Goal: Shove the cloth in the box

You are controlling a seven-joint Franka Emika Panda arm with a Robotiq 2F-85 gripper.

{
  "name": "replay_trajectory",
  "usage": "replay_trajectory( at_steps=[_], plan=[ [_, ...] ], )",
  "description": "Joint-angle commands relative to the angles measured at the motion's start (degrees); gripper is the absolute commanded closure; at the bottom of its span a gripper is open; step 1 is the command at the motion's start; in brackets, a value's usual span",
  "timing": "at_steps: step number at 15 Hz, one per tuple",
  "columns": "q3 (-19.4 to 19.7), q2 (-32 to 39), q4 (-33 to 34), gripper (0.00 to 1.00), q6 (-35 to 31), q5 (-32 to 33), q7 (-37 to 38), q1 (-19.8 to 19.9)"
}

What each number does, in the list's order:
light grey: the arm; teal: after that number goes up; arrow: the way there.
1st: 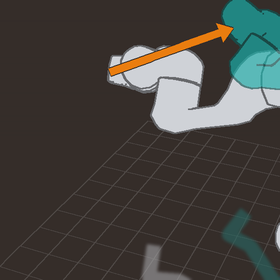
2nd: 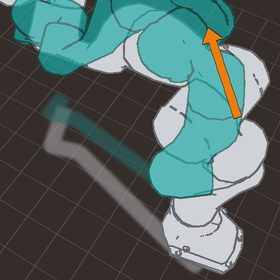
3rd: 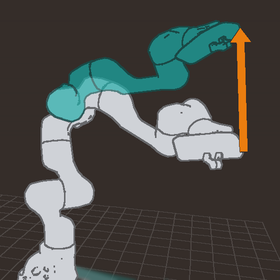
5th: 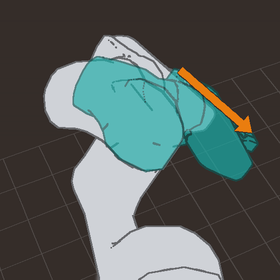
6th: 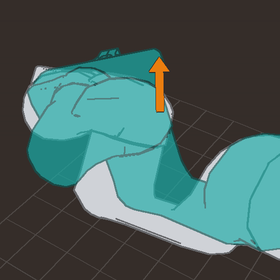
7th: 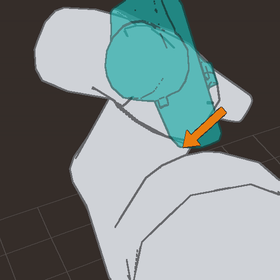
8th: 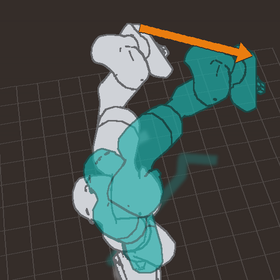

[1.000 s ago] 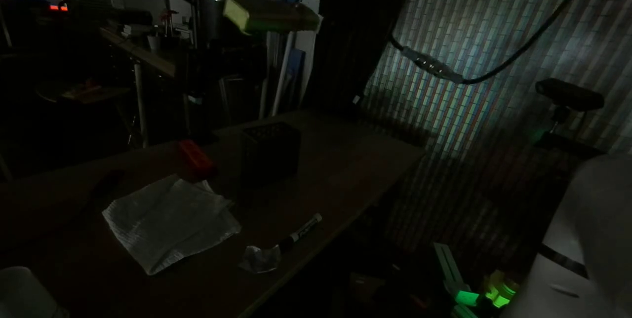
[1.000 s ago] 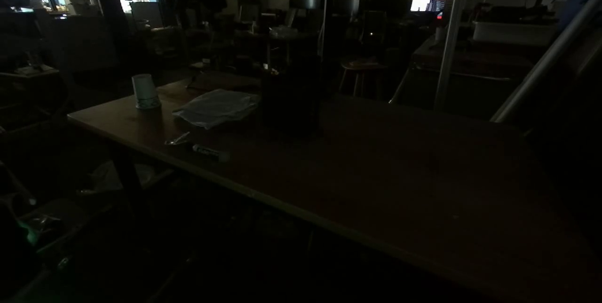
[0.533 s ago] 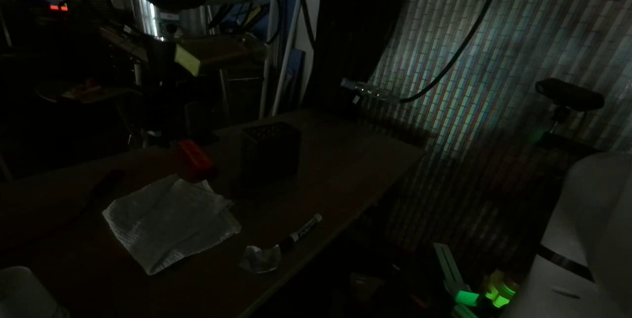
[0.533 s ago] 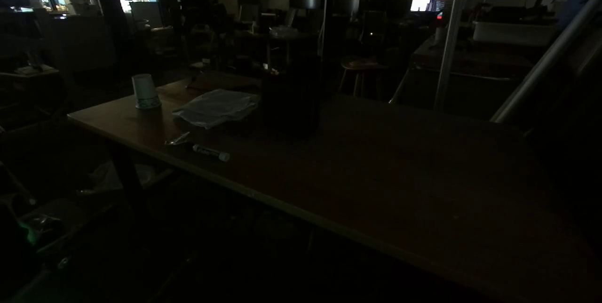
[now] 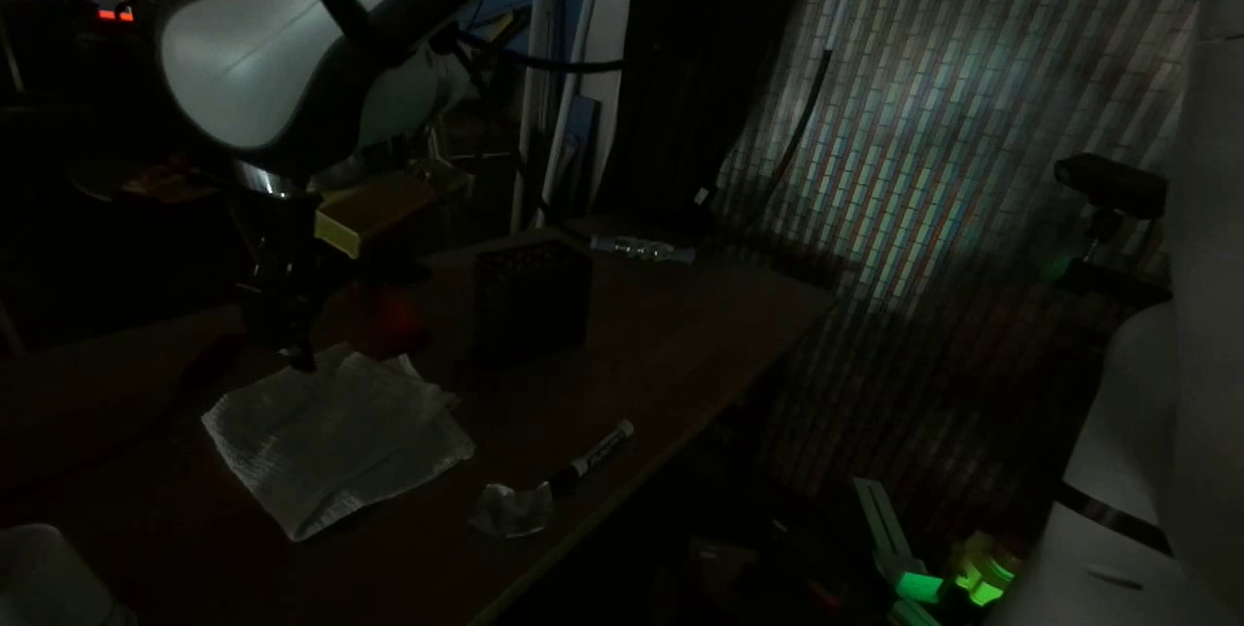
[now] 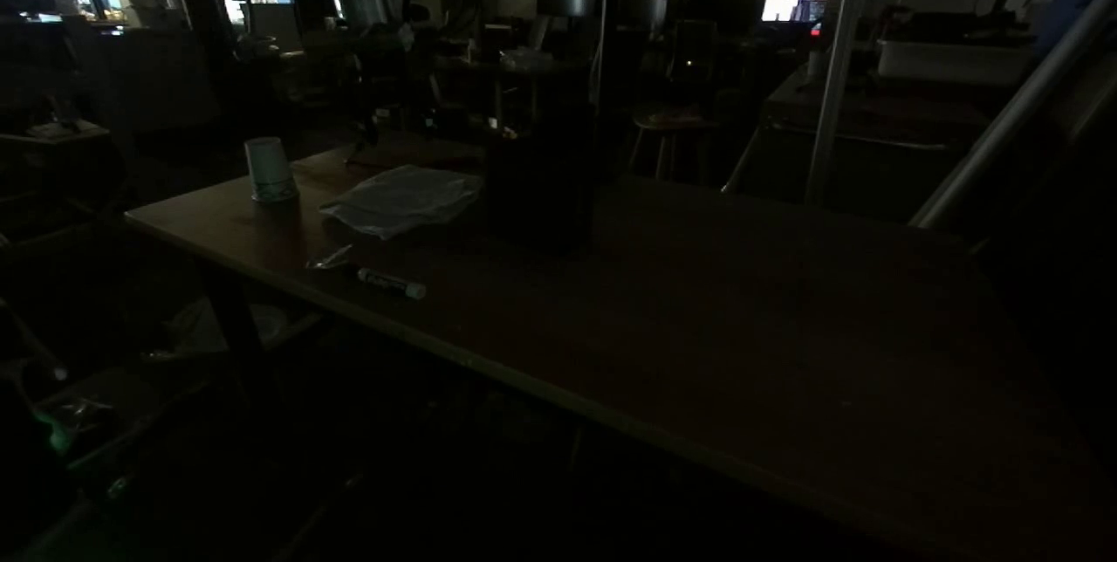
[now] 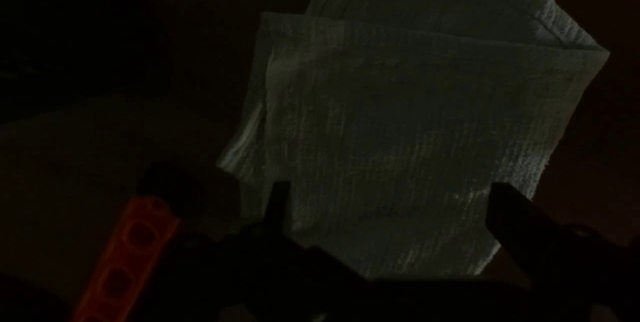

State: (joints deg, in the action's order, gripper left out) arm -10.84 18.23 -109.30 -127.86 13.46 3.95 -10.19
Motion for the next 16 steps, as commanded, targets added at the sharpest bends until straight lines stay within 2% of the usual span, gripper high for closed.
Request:
replay_trajectory(
  at_steps=[1, 9, 10, 12, 16],
  plan=[
    [1.8, 5.6, 2.8, 0.0, -2.2, 0.7, -1.9, -1.0],
    [2.6, 13.5, 4.0, 0.0, -4.6, -0.5, -5.6, -1.0],
    [2.3, 13.9, 4.4, 0.25, -4.4, -1.3, -5.9, -0.9],
    [1.8, 13.3, 4.0, 0.33, -4.2, -2.6, -6.6, -0.5],
    [1.5, 11.2, 2.3, 0.66, -4.4, -3.7, -7.0, -0.5]
  ],
)
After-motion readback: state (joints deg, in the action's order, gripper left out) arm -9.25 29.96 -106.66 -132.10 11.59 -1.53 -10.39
